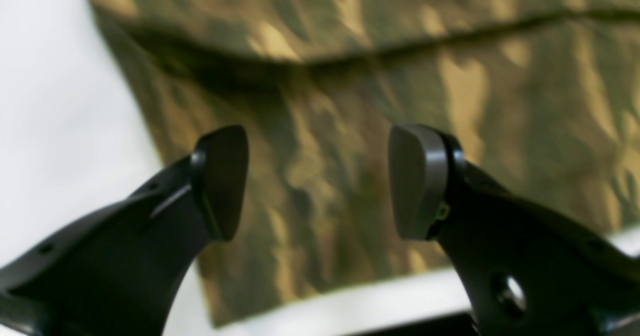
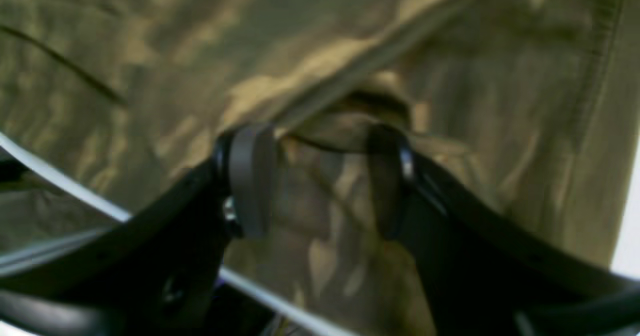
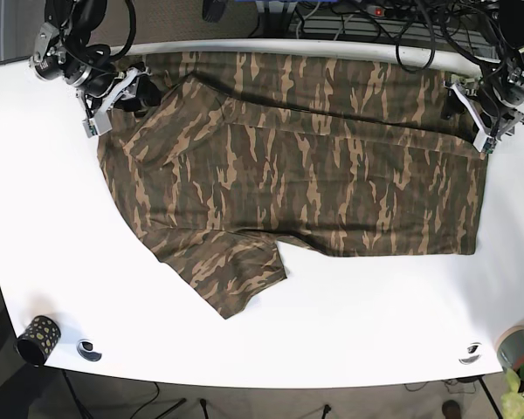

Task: Fold the T-shirt properly
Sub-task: 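Release the corners and move both grippers toward the shirt's side edge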

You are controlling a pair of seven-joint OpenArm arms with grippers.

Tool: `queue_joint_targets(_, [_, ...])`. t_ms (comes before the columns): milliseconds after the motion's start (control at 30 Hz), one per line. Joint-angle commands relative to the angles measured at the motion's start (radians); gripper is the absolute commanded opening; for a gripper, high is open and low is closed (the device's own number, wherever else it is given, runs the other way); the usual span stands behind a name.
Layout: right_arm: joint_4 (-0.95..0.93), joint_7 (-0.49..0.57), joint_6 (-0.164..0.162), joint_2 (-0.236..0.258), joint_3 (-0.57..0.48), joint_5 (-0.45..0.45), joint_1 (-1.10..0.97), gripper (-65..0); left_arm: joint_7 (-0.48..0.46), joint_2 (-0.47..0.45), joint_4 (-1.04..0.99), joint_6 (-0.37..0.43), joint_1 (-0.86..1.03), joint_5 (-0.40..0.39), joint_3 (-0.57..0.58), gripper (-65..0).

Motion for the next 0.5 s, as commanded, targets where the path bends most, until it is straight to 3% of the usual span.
queue_joint_targets(0, [-0.022,0.011,0.004,0.01,0.007,-0.065,0.031,-36.6,-0.004,-0.012,-0.044,-0.001,0.003,0.031,-0.009,-24.9])
queue_joint_targets(267, [-0.105,0.08,0.004,0.045,0.012,-0.28,0.128,-36.6,-0.092,-0.049,-0.149,-0.001,0.009,0.036,-0.006,-24.9])
queue_joint_targets(467, [-0.091,0.089,0.004,0.085,0.045,-0.283,0.129,-36.6,-0.092,-0.05,-0.151,-0.001,0.009,0.036,-0.006,-24.9])
